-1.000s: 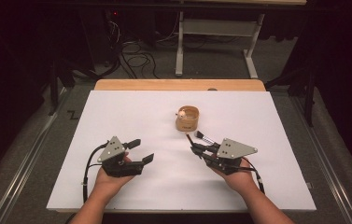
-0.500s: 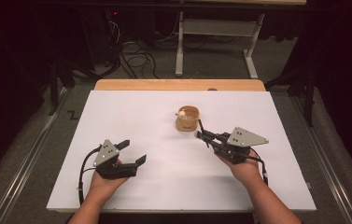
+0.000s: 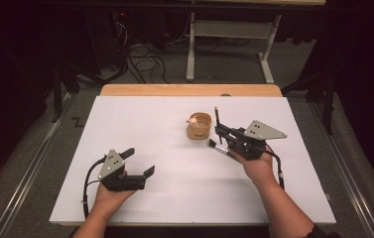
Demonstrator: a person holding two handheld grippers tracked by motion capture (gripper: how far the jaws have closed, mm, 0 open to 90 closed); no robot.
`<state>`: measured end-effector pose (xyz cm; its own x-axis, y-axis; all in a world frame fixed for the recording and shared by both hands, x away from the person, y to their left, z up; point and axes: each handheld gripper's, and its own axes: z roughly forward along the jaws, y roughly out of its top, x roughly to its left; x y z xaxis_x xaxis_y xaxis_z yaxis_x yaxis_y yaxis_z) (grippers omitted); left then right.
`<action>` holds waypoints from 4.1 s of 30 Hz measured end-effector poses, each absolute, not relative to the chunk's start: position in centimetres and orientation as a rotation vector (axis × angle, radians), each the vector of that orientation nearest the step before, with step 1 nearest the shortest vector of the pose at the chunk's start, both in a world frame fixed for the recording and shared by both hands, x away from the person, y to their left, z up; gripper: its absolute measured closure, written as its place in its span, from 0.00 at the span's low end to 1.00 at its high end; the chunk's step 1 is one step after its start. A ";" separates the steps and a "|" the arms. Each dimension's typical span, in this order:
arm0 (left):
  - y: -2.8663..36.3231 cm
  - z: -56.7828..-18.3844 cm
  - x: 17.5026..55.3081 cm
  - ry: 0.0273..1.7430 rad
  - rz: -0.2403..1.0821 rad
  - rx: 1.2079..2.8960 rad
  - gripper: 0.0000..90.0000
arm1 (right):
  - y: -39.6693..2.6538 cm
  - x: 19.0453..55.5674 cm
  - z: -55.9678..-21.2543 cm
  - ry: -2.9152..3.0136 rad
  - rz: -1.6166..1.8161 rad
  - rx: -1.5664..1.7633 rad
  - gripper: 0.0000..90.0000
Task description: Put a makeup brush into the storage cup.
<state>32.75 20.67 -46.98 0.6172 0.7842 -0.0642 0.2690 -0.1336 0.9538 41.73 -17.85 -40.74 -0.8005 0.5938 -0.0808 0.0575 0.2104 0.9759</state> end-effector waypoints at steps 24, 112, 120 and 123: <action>21.3 -46.7 32.3 0.873 0.551 1.657 0.00 | -14.3 48.3 -39.6 1.982 1.628 0.749 0.94; 20.7 -47.8 32.6 0.893 0.492 1.675 0.00 | -22.5 39.0 -42.9 1.967 1.566 0.860 0.00; 20.7 -47.8 32.6 0.894 0.496 1.675 0.00 | -24.9 36.5 -43.2 1.945 1.534 0.860 0.00; 20.8 -47.8 32.6 0.901 0.496 1.670 0.00 | -25.8 35.9 -43.4 1.931 1.517 0.869 0.00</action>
